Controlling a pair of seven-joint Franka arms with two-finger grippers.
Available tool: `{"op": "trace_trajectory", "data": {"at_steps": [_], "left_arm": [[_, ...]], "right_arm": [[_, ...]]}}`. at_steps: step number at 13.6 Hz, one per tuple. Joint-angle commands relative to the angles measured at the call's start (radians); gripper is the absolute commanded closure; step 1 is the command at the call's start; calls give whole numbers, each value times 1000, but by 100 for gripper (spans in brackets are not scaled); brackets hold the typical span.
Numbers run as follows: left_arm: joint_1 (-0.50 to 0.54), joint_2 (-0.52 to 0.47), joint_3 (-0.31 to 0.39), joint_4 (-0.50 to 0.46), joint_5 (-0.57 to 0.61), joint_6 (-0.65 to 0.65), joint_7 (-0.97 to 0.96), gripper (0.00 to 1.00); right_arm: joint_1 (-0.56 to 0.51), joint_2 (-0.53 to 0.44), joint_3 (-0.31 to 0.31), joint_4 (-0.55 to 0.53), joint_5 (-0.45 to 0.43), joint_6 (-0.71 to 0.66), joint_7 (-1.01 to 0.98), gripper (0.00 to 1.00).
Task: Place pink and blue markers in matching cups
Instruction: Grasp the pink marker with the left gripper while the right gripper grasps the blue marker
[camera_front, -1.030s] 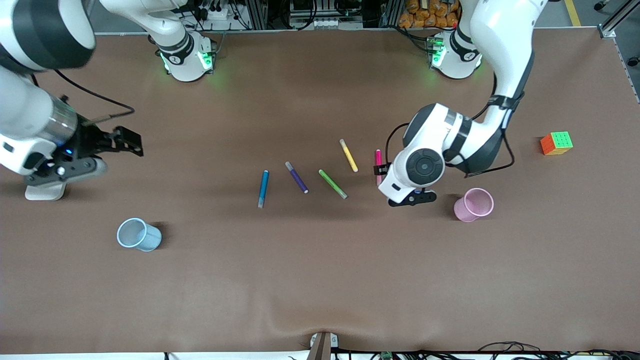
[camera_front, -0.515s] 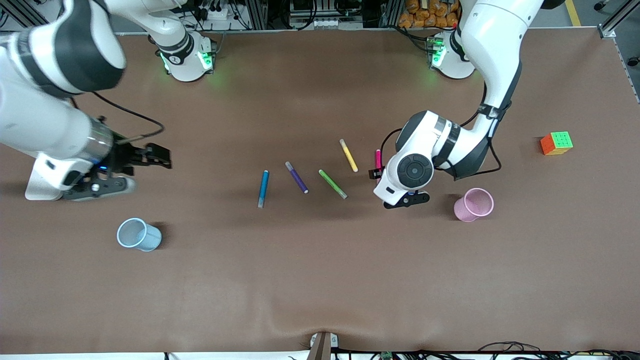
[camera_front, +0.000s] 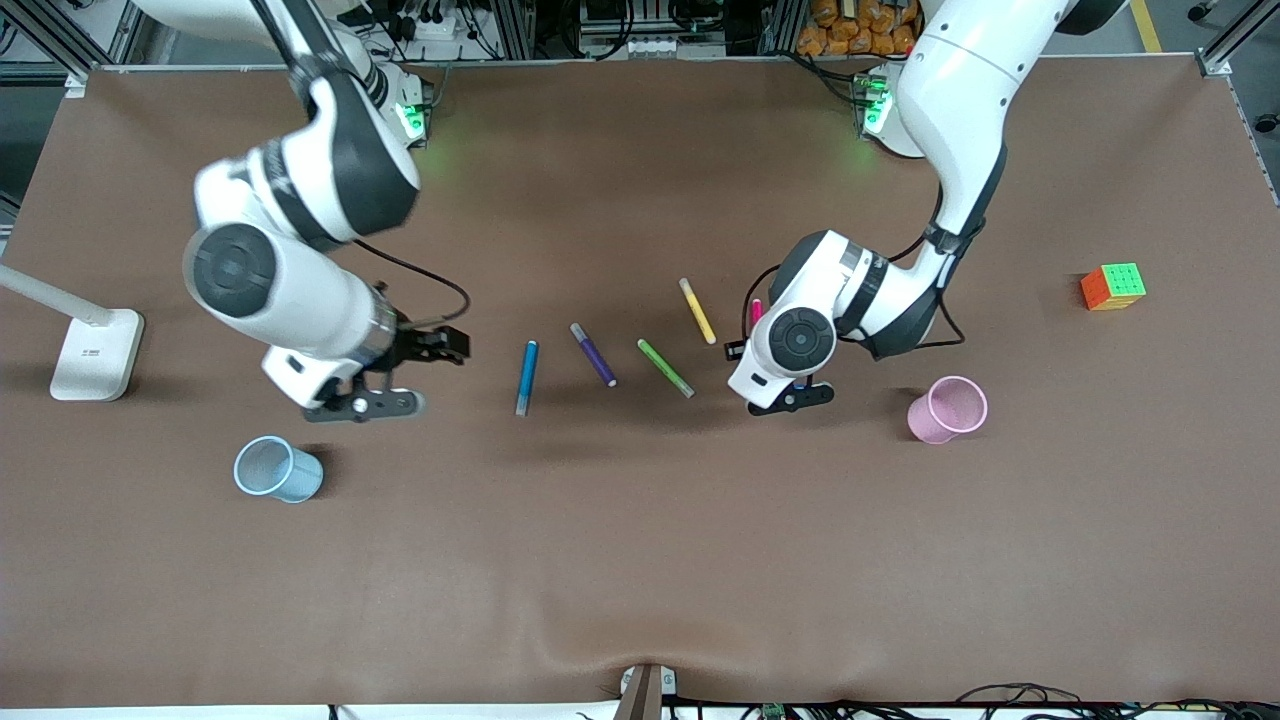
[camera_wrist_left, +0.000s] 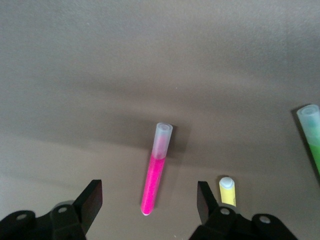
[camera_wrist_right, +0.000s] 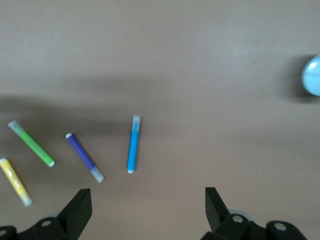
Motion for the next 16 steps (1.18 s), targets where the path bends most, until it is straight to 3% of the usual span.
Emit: {"op": "trace_trajectory", "data": {"at_steps": [1, 4, 7, 12, 16], "left_arm": [[2, -2, 1, -35, -10, 32, -15, 15], [10, 4, 1, -64, -10, 87, -15, 22], [13, 14, 1, -77, -10, 107, -15, 25], [14, 28, 1, -87, -10, 146, -14, 35], [14, 36, 1, -89, -10, 153, -14, 51]], "right_arm": [[26, -14, -10, -139, 1, 146, 16, 0], [66, 12, -10, -251, 2, 313, 18, 0], [101, 78, -10, -282, 2, 436, 18, 0], [109, 170, -12, -278, 1, 526, 16, 0], [110, 216, -12, -256, 1, 545, 19, 0]]}}
